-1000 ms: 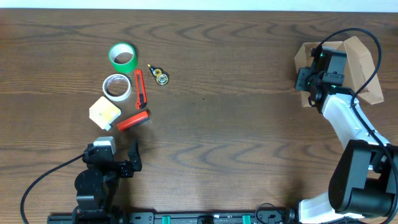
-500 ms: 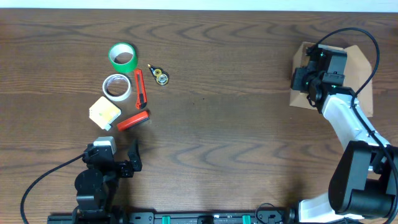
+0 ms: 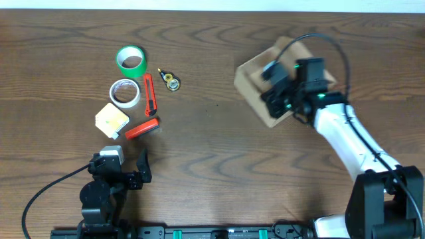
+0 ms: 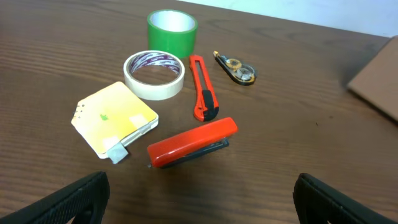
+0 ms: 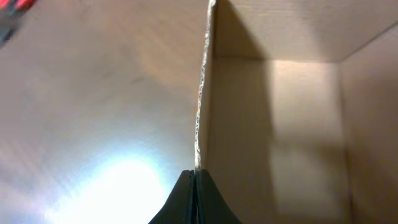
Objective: Pack container
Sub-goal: 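Drag the cardboard box left toward table center with the right gripper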
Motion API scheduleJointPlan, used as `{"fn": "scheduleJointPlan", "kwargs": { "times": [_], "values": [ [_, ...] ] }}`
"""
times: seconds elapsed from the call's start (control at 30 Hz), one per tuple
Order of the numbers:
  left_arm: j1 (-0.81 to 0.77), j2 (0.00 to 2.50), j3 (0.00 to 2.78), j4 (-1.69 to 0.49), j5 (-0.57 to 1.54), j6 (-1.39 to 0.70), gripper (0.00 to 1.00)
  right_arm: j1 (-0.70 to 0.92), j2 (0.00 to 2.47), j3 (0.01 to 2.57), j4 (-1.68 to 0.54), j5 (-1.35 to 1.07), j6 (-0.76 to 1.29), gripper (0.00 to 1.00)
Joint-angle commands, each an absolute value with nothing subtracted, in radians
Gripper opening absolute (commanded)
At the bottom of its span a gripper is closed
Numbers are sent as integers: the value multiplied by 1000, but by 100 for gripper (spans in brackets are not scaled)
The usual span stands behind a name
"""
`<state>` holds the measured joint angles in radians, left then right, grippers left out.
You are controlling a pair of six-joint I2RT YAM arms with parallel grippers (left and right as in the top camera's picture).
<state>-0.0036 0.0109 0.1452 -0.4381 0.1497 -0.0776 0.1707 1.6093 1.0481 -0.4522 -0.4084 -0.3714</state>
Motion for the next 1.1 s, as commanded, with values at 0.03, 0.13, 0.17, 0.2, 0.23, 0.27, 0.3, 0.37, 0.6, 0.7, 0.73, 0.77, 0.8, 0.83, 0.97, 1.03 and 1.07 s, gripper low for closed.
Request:
{"fn": "scheduleJointPlan", "kwargs": {
  "times": [0.03, 0.13, 0.17, 0.2, 0.23, 0.27, 0.3, 0.37, 0.6, 0.7, 0.73, 0.77, 0.8, 0.83, 0.97, 1.03, 1.07],
  "values": [
    [0, 6, 126, -437, 147, -70, 95, 283, 1595, 1060, -538, -441, -632, 1],
    [0, 6, 126, -437, 147, -70, 95, 318, 1595, 1060, -585, -386, -685, 1],
    [0, 6, 126, -437, 147, -70, 95, 323, 1595, 1060, -596, -371, -693, 1],
    [0, 6, 126, -437, 147, -70, 95, 325, 1595, 1060, -606, -357, -698, 1],
    [0, 5, 126, -437, 147, -70, 95, 325, 1595, 1060, -614, -343, -698, 1],
    [0, 5, 126, -437, 147, -70, 95, 325, 1595, 1060, -619, -334, -698, 1],
    [0, 6, 126, -437, 147, -70, 95, 325, 1595, 1060, -623, -324, -697, 1],
    [0, 6, 126, -437, 147, -70, 95, 325, 1595, 1060, -627, -321, -696, 1],
    [0, 6, 126, -437, 147, -70, 95, 325, 1539, 1061, -616, -334, -484, 28],
    [0, 6, 126, -437, 147, -70, 95, 325, 1467, 1061, -616, -348, -356, 47],
    [0, 6, 126, -437, 147, -70, 95, 325, 1435, 1061, -617, -348, -305, 52],
    [0, 6, 126, -437, 147, -70, 95, 324, 1406, 1061, -618, -348, -257, 60],
    [0, 6, 126, -437, 147, -70, 95, 323, 1372, 1061, -618, -348, -194, 61],
    [0, 6, 126, -437, 147, -70, 95, 322, 1343, 1061, -619, -346, -140, 58],
    [0, 6, 126, -437, 147, -70, 95, 319, 1254, 1060, -648, -260, 187, 60],
    [0, 6, 126, -437, 147, -70, 95, 319, 1243, 1060, -696, -157, 371, 63],
    [0, 6, 126, -437, 147, -70, 95, 319, 1244, 1060, -725, -107, 438, 63]
  ]
}}
